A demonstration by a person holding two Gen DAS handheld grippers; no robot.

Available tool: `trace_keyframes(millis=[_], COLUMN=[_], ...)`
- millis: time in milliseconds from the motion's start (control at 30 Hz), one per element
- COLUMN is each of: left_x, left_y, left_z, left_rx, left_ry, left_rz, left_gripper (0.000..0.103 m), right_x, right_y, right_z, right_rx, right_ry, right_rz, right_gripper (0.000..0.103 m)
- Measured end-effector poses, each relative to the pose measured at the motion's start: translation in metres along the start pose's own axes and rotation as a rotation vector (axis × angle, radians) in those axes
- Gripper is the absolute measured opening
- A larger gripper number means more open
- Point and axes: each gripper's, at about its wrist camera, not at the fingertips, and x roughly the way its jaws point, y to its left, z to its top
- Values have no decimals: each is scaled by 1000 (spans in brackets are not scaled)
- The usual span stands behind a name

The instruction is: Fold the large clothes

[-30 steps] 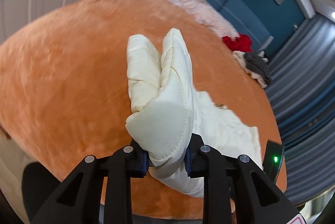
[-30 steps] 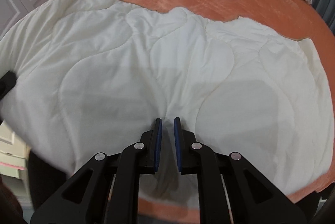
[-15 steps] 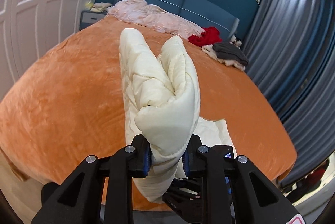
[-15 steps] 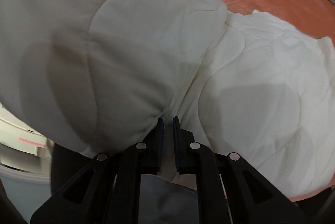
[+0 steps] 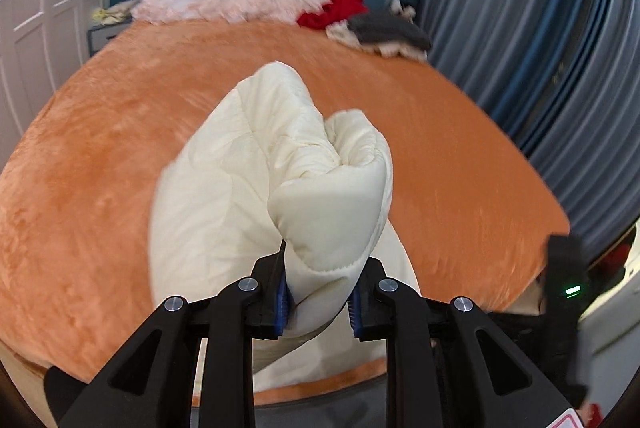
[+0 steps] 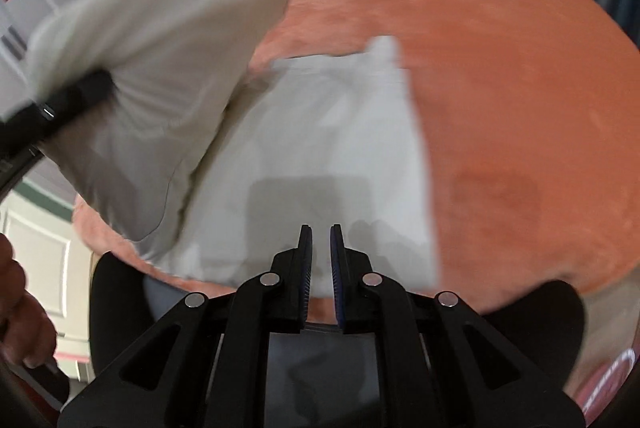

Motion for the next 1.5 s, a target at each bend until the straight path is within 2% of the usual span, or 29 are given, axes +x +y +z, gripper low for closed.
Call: trace_keyframes(millis=[133,200,267,300,333,400,433,467,500,533,633,767,867,900,933,967,1000,1033,1100,1233,1300,1367,1500], left_x=[36,43,44,40,36,16,7,-3,-14,-25,-38,-30,-16,-13,-5,-2,4,6,14,15,21,28,40], left_y=[-15,-22,-28,-29,-30,-24,-21,-18,-13,-4,21,51,65,66,69,70,71,71,67,65,59,55,48], left_z=[-15,-21,-24,-24,-22,-19,-18,-18,-18,-20,-29,-52,-73,-77,-83,-86,-89,-91,-92,-95,-97,-99,-104], left_rx=[7,5,17,18,12,-20,-31,-41,-48,-60,-86,-129,-169,-174,-181,-183,-185,-180,-161,-151,-143,-127,-108], left_ry=[97,115,120,121,121,106,91,71,49,26,42,125,178,186,198,211,225,230,242,245,256,276,308], left_rz=[10,21,59,69,61,19,7,6,16,37,86,139,142,150,146,148,143,138,144,122,113,107,162], left_gripper=[20,22,25,31,41,56,66,71,80,84,85,85,85,85,85,84,84,83,82,79,78,73,73], right_x=[-7,-11,-16,-21,-23,-37,-44,-51,-58,-67,-75,-64,-36,-26,-20,-13,-13,-15,-26,-41,-24,-8,25], right_y=[-10,-15,-17,-21,-18,-13,-11,-7,-1,7,30,60,84,86,89,89,88,85,75,48,28,17,9], right_z=[-6,-6,-7,-6,-5,1,8,15,16,23,41,61,66,65,63,59,55,54,46,23,14,4,-7], right_rx=[28,36,44,45,43,27,16,6,-5,-23,-65,-96,-165,-178,-188,-202,-203,-196,-165,-115,-69,-46,-37], right_ry=[-6,-11,-19,-29,-40,-76,-95,-112,-131,-160,-190,-172,-99,-77,-59,-42,-41,-43,-60,-79,-32,4,58], right_rz=[-16,-21,-27,-27,-27,-18,-9,-3,4,20,92,158,100,85,62,24,23,34,50,-29,-60,-85,-113], right_gripper=[10,11,18,25,29,31,37,41,50,57,67,71,71,66,48,37,25,19,15,14,14,14,15])
